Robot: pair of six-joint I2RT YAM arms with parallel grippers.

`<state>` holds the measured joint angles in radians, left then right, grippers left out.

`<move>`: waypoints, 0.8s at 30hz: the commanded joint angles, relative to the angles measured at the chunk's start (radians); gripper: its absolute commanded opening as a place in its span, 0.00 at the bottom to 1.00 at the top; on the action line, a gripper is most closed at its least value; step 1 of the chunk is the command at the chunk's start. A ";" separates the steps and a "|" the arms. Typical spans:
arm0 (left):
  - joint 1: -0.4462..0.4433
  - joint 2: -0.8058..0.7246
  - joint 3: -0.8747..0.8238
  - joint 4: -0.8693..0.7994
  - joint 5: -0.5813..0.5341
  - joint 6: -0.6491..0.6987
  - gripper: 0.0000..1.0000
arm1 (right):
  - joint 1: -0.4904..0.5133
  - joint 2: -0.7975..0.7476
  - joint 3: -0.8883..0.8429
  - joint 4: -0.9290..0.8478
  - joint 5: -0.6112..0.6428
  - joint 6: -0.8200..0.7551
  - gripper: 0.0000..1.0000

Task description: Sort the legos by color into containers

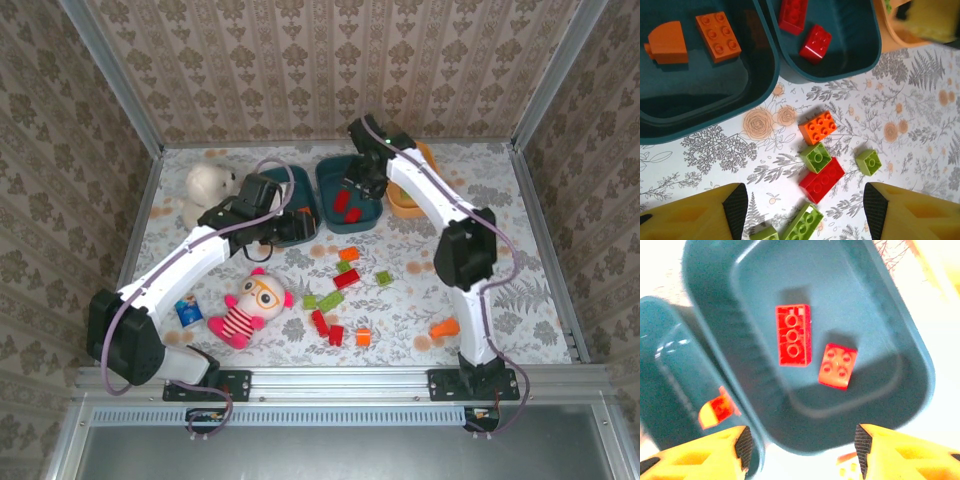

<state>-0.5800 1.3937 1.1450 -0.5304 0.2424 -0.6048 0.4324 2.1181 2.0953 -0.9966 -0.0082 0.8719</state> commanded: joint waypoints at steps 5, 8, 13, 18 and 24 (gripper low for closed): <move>-0.051 -0.022 0.037 -0.058 -0.007 0.095 0.65 | 0.019 -0.460 -0.422 0.128 0.035 -0.121 0.59; -0.094 -0.004 0.053 -0.070 -0.011 0.129 0.65 | 0.018 -0.630 -0.605 0.154 0.027 -0.130 0.60; -0.157 0.026 0.047 -0.056 -0.021 0.126 0.65 | 0.019 -0.829 -0.807 0.103 0.009 -0.105 0.60; -0.210 0.055 0.032 -0.042 -0.034 0.120 0.63 | 0.020 -0.908 -0.933 0.076 -0.022 -0.097 0.60; -0.281 0.086 0.014 -0.030 -0.047 0.121 0.63 | 0.023 -0.783 -1.011 0.114 -0.133 -0.156 0.67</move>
<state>-0.8360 1.4673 1.1664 -0.5705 0.2123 -0.5003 0.4484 1.2709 1.1065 -0.8932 -0.0681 0.7589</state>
